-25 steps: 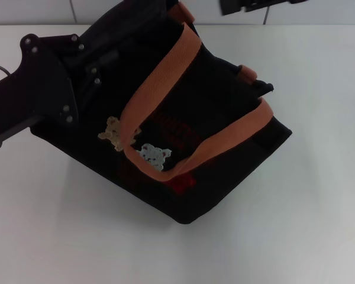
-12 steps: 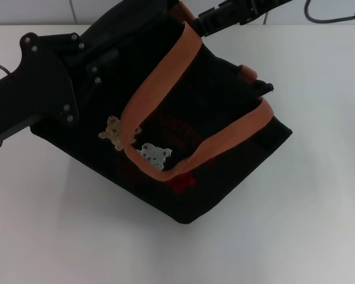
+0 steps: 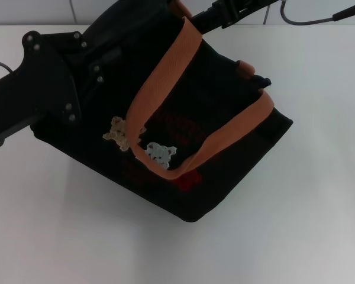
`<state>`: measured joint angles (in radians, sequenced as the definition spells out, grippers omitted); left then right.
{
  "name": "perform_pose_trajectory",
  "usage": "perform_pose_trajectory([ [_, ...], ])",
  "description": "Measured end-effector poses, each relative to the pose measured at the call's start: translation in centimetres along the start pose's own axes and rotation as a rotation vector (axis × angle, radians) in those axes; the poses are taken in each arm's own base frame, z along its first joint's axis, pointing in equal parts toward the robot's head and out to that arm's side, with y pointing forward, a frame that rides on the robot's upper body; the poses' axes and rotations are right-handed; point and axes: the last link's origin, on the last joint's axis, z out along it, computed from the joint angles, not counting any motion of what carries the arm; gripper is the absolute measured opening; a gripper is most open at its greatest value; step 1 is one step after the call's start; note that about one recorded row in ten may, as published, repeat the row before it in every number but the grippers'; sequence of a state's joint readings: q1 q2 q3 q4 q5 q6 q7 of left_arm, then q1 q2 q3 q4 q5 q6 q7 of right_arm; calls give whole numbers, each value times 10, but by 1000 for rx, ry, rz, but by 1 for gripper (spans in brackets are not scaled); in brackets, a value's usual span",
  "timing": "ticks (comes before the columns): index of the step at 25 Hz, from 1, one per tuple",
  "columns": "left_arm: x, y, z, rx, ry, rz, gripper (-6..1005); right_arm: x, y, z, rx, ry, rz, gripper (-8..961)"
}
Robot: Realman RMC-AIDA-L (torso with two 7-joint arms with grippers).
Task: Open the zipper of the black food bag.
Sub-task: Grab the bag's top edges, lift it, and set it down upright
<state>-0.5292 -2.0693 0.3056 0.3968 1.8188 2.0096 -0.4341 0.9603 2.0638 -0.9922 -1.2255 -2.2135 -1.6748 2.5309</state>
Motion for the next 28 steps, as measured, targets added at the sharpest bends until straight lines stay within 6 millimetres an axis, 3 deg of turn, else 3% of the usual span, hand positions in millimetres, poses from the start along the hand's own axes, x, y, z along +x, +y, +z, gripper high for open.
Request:
perform_pose_trajectory([
  [17,0,1,3,-12,7,5,110,4,4,14,32,70,-85,456],
  [27,0,1,4,-12,8,6,110,5,7,4,82,84,-163,2],
  [28,0,1,4,-12,8,6,110,5,6,2,84,80,-162,1],
])
